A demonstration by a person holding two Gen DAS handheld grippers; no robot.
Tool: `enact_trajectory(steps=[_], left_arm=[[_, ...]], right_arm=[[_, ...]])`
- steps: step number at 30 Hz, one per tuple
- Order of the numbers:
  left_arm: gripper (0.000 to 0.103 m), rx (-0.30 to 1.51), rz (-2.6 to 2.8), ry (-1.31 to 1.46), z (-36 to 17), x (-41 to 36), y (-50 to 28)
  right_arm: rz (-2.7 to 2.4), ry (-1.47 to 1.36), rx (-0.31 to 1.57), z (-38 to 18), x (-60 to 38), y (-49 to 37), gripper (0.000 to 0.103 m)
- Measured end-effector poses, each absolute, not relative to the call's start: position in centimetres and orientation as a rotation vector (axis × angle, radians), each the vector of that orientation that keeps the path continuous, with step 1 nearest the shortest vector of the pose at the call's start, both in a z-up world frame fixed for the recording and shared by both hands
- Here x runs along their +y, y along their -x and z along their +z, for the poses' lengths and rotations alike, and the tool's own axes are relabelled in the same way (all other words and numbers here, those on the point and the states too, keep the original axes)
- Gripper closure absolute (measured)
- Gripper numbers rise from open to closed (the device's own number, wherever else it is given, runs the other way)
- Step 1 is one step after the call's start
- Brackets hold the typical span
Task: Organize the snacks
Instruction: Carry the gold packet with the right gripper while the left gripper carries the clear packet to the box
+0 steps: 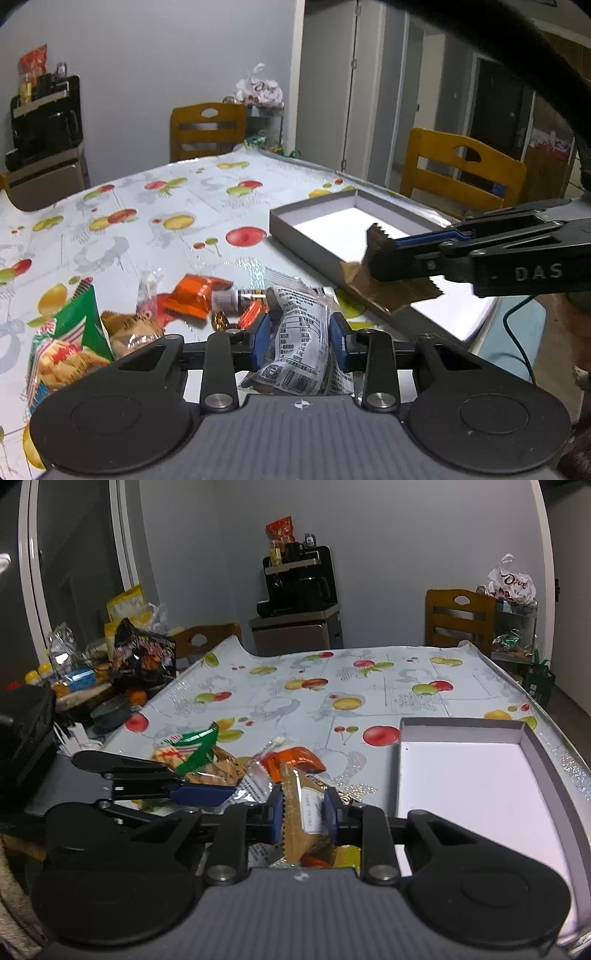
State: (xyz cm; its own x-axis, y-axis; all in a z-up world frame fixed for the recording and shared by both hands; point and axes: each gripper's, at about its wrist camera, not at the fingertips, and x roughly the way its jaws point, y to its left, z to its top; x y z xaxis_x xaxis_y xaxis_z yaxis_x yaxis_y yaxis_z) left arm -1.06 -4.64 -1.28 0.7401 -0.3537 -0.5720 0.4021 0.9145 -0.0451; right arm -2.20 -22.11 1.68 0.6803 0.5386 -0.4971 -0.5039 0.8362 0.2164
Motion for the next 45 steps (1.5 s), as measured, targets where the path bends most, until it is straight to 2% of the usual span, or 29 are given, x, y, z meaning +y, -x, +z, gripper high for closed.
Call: enact_trajectory(steps=[16, 24, 29, 41, 43, 44, 45], left_arm=[[0.068, 0.557, -0.418, -0.112, 0.2, -6.7, 0.6], [0.068, 0.532, -0.482, -0.134, 0.7, -10.0, -0.2], [0.068, 0.548, -0.511, -0.140, 0.2, -12.1, -0.5], [0.068, 0.573, -0.496, -0.154, -0.2, -13.0, -0.5], [0.069, 0.576, -0.504, -0.159, -0.2, -13.1, -0.6], [0.070, 0.576, -0.505, -0.160, -0.2, -13.1, -0.6], [0.071, 0.576, -0.505, -0.162, -0.2, -13.2, -0.6]], right_arm=[[0.555, -0.167, 0.504, 3.1, -26.7, 3.7, 0.090], [0.507, -0.222, 0.469, 3.4, -30.4, 4.8, 0.100], [0.442, -0.233, 0.478, 2.8, -33.0, 4.8, 0.100], [0.315, -0.225, 0.665, -1.3, -36.3, 2.9, 0.098], [0.309, -0.182, 0.718, -2.1, -36.0, 2.4, 0.096], [0.304, -0.153, 0.744, -2.6, -35.6, 2.2, 0.092], [0.298, -0.131, 0.762, -3.0, -35.3, 2.1, 0.083]])
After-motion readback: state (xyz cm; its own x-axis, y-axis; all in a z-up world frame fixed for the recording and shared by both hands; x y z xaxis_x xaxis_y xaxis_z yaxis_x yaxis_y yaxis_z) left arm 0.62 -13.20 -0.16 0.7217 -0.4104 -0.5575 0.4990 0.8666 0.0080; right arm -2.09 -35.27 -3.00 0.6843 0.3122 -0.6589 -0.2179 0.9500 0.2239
